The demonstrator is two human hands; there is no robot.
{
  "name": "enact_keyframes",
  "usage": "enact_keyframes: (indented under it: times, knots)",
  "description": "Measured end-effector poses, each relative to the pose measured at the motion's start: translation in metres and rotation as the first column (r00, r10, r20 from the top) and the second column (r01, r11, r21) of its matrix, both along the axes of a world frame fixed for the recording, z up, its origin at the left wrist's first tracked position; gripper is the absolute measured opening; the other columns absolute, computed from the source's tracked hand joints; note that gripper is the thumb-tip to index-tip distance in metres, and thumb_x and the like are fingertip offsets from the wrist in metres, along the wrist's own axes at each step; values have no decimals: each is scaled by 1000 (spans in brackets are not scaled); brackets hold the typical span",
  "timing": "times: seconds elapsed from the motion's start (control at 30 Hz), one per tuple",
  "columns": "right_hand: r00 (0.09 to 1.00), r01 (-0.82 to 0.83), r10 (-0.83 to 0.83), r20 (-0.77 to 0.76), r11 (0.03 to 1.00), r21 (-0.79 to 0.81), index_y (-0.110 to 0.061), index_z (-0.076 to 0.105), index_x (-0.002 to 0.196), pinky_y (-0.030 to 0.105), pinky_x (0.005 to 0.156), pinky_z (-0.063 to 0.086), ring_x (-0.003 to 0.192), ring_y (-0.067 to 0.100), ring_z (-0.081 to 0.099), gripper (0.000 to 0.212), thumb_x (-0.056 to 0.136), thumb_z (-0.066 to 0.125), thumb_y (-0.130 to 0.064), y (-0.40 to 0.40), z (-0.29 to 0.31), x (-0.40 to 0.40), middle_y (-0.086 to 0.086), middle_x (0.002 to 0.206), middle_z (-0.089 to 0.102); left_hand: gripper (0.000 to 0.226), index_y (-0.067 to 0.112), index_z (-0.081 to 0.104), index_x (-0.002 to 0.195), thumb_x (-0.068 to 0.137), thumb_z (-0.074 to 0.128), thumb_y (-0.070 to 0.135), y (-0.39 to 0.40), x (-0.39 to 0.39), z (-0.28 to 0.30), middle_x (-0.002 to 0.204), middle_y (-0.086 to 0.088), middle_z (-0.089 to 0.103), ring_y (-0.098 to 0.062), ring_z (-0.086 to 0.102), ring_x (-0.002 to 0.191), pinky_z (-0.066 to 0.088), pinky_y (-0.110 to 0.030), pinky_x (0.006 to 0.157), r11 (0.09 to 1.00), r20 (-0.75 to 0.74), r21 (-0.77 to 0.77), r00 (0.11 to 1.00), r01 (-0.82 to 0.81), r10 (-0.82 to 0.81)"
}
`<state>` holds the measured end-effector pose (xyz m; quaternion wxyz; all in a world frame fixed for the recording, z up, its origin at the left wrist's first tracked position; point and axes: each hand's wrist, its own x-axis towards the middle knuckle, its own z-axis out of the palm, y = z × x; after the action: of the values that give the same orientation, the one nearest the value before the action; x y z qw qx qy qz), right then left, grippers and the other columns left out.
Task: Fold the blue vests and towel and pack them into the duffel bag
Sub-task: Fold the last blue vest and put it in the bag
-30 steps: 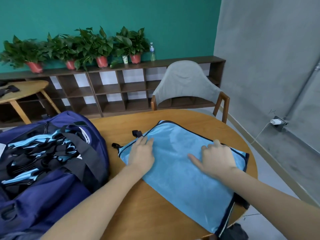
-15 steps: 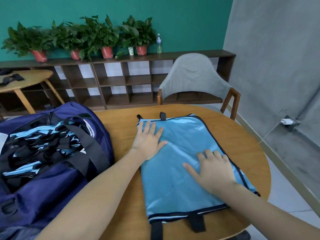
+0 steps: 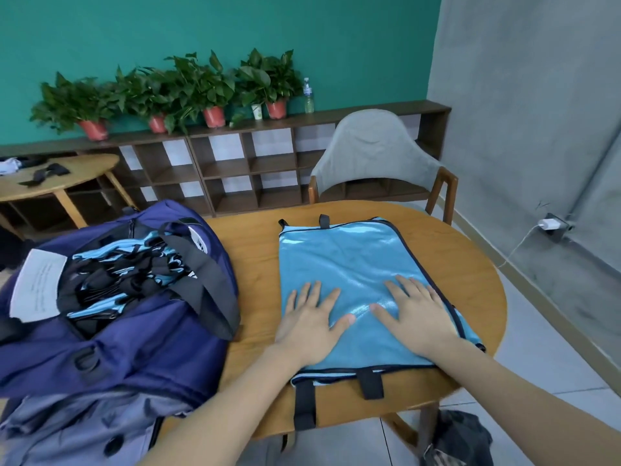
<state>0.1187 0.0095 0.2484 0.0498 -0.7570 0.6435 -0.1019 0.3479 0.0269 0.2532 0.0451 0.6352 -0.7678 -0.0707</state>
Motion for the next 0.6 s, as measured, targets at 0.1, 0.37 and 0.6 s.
enact_keyframes:
  times: [0.1,0.37,0.6]
  knots:
    - [996,-18,32,88,988,-155,-21,52,142,43,120,25,148,24,28,83,89,20,-75,18,6,-7,4,156,40,65,29,33,156,101,36,63,14,3,3,166,-6,24,-19,13,155,6,-41,126,997,-174,-79,985,-15,1]
    - [810,-248,390,438,905,-347,-25,72,103,33,97,47,110,0,59,33,96,55,-53,115,-9,-13,-20,108,66,30,37,70,124,96,65,45,89,15,-10,141,9,59,-2,42,141,27,-21,119,994,-527,-102,844,49,-96]
    - [767,-211,423,482,877,-432,-32,75,92,32,101,42,108,-4,60,35,82,68,-65,128,-29,-1,-23,111,68,52,44,59,135,92,45,69,95,16,-15,156,11,43,-6,26,149,21,-35,123,991,-396,-79,908,112,-134]
